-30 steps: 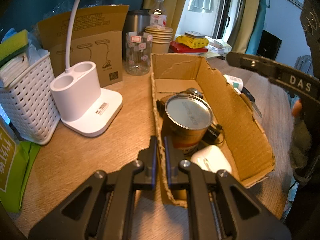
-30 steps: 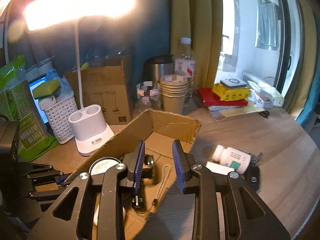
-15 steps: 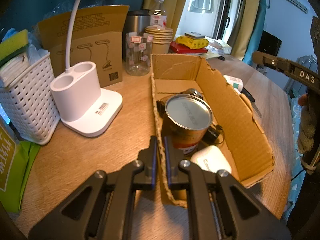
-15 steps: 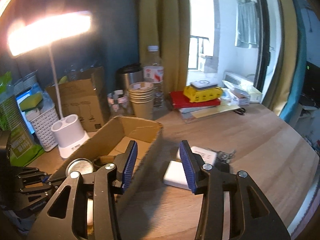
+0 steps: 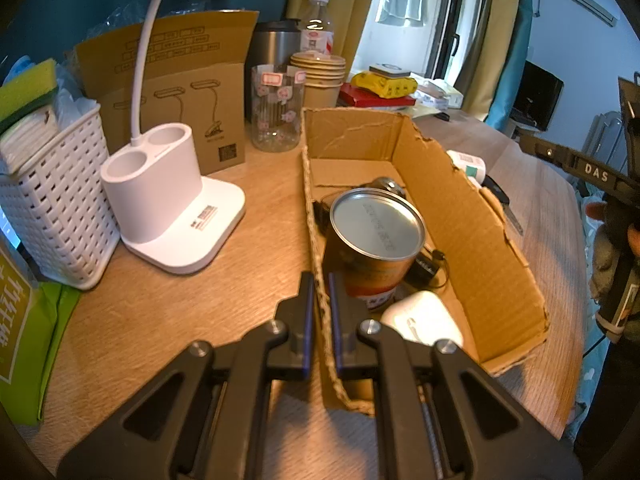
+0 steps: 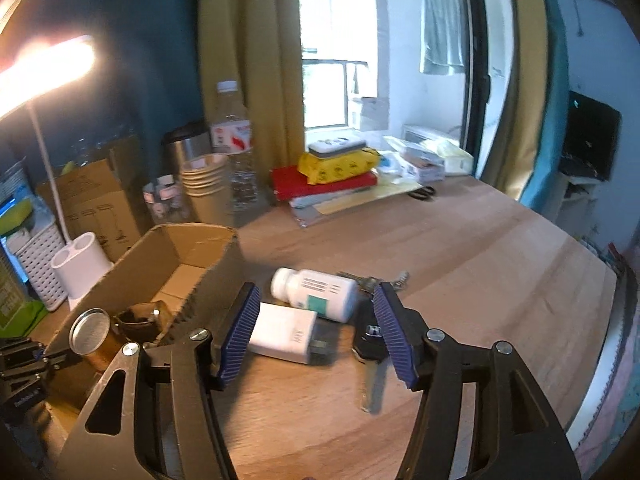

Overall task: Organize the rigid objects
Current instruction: 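Move the right gripper back to the white charger, then lower the right gripper around the white charger and close on it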

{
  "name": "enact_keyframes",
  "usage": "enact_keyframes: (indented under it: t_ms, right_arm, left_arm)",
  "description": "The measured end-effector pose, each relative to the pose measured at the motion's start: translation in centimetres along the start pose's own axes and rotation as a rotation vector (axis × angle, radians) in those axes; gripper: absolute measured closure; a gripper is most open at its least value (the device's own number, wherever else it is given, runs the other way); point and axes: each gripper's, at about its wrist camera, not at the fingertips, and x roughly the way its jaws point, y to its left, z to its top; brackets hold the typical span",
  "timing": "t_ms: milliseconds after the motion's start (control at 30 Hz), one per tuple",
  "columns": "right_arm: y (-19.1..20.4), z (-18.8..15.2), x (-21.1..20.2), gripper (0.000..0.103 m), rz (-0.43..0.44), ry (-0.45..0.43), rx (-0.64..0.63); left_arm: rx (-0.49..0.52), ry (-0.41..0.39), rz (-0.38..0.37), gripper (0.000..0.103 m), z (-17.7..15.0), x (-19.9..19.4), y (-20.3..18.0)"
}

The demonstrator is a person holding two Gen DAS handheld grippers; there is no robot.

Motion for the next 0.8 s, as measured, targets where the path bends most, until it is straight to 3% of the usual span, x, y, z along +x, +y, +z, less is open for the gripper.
enact_keyframes:
  t_ms: [800]
  right_arm:
    - [3.9,-2.4,5.4,0.04,0.036,0.159,-0.055]
  left_arm:
    - [0.0,-0.001,0.0,0.095,0.0,0.0,0.0]
